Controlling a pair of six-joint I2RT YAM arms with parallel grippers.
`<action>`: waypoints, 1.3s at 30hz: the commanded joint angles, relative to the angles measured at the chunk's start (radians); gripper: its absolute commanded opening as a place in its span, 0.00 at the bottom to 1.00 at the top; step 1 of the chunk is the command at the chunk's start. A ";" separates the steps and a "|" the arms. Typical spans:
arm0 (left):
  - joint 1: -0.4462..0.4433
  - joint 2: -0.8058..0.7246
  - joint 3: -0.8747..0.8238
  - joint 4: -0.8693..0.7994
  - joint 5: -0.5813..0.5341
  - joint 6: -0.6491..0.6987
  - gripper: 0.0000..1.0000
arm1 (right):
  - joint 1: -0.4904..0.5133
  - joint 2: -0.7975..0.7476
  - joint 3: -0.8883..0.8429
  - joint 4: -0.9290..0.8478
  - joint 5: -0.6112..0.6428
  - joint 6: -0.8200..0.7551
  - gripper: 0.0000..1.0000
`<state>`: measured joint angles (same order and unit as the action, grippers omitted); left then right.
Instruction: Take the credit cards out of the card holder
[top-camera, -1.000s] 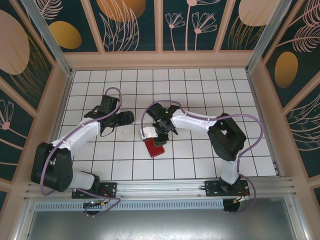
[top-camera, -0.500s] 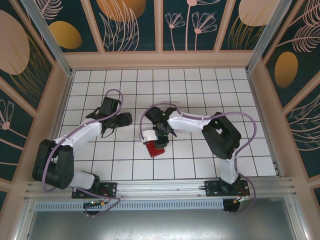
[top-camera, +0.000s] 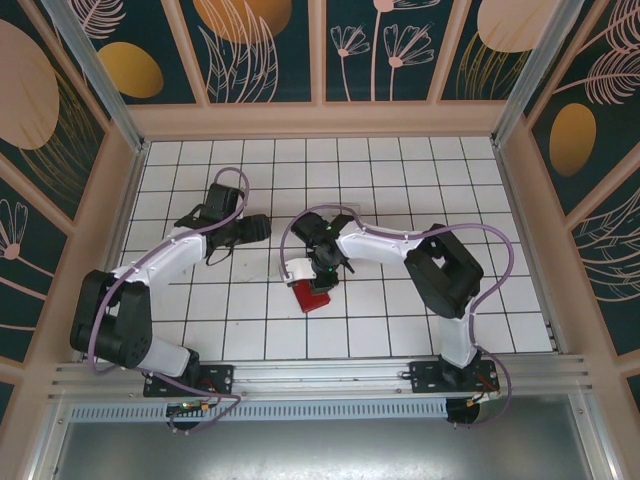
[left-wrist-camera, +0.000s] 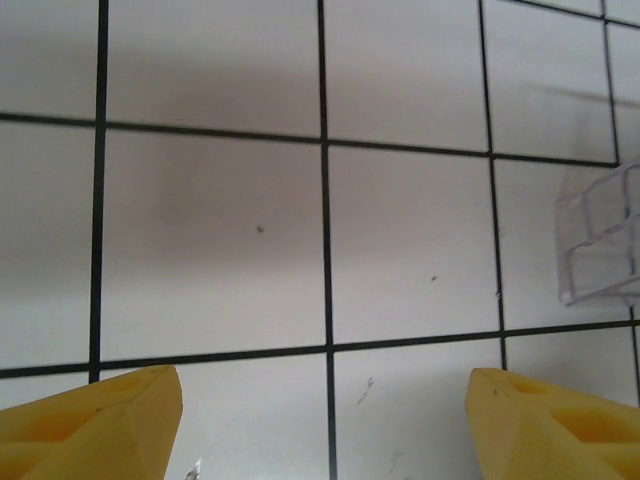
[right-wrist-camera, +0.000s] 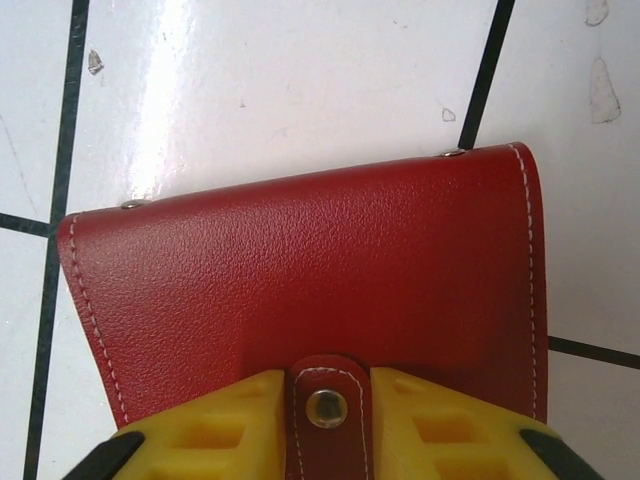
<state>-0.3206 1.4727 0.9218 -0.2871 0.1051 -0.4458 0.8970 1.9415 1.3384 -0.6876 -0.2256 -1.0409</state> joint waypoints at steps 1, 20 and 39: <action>0.002 -0.019 0.003 -0.027 0.034 0.012 0.75 | -0.009 -0.010 -0.039 0.018 0.048 0.018 0.23; -0.009 -0.219 -0.402 0.285 0.470 -0.280 0.29 | 0.075 -0.127 -0.186 0.385 -0.129 0.413 0.08; -0.118 -0.017 -0.477 0.469 0.493 -0.407 0.09 | 0.080 -0.202 -0.355 0.700 -0.198 0.584 0.05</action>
<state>-0.4362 1.4315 0.4458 0.1574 0.6197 -0.8482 0.9688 1.7901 1.0042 -0.0692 -0.3946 -0.4908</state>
